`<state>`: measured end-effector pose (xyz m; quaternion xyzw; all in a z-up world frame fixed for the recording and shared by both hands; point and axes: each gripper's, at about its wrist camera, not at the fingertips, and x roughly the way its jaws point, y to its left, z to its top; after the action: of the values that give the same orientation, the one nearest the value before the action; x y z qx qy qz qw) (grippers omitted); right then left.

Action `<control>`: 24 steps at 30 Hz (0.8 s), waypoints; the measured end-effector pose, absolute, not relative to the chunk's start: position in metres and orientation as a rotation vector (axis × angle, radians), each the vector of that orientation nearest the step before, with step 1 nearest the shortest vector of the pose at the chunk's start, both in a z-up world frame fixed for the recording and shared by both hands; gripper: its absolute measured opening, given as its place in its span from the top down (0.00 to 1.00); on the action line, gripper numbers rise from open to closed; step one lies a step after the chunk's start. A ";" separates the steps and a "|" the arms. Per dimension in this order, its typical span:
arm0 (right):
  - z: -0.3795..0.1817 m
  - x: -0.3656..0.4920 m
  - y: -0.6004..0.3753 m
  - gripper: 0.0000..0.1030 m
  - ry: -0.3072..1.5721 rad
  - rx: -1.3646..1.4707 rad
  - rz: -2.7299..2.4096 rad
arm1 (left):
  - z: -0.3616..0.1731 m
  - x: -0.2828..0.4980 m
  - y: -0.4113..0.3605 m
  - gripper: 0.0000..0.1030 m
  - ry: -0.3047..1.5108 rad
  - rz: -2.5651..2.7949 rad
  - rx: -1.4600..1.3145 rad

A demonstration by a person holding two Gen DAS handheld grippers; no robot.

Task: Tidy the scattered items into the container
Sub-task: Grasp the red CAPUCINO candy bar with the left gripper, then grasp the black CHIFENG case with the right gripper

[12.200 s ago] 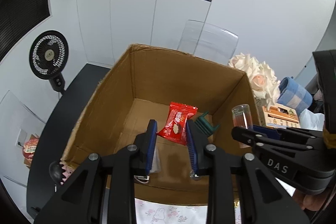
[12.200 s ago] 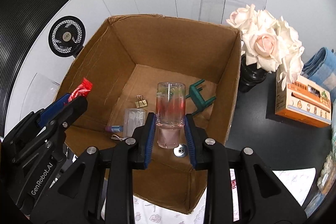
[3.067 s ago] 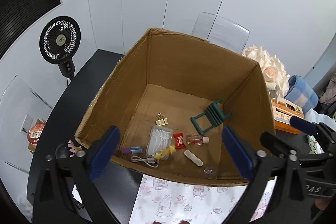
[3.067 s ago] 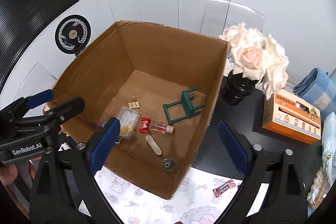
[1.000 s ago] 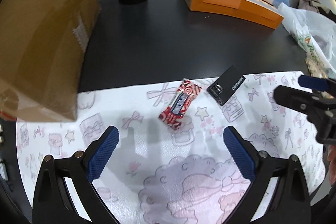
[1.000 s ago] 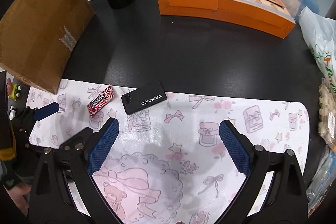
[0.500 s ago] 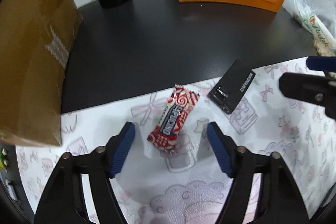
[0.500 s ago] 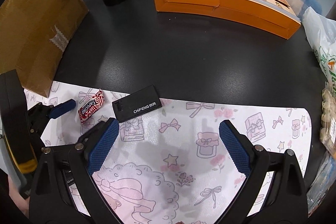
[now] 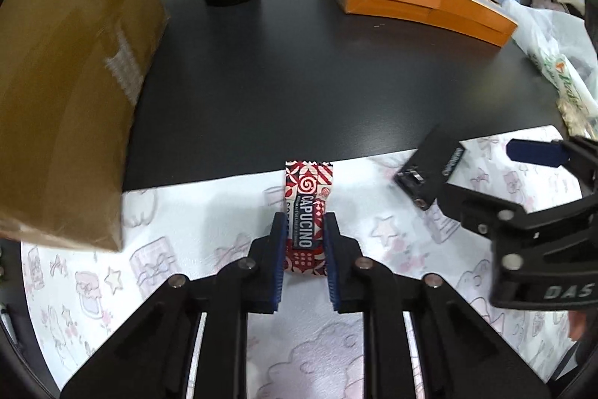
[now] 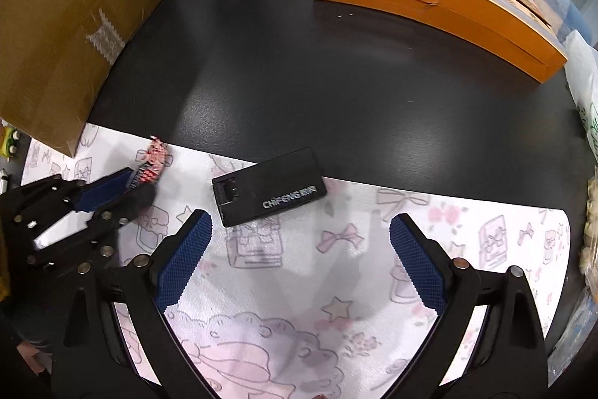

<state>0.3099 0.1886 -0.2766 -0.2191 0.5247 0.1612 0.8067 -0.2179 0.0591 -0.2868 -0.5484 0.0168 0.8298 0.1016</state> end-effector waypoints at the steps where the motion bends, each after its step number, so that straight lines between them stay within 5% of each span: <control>1: -0.280 0.310 0.191 0.05 1.122 -0.484 0.342 | -0.287 -0.218 0.055 0.82 0.039 2.457 -1.627; 7: -0.286 0.310 0.199 0.10 1.118 -0.514 0.333 | -0.287 -0.218 0.038 0.82 -0.002 2.470 -1.660; 10: -0.286 0.309 0.201 0.26 1.115 -0.512 0.335 | -0.287 -0.216 0.039 0.82 0.019 2.468 -1.659; 13: -0.286 0.309 0.203 0.62 1.113 -0.510 0.337 | -0.286 -0.214 0.039 0.82 0.016 2.463 -1.665; 15: -0.286 0.308 0.205 0.96 1.111 -0.508 0.338 | -0.286 -0.214 0.038 0.82 0.004 2.459 -1.668; 24: -0.278 0.309 0.193 0.97 1.131 -0.441 0.346 | -0.284 -0.211 0.033 0.82 -0.039 2.463 -1.680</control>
<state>0.3095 0.1928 -0.2778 -0.2062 0.5286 0.1616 0.8075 -0.2109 0.0333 -0.2843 -0.5617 -0.0131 0.8233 0.0798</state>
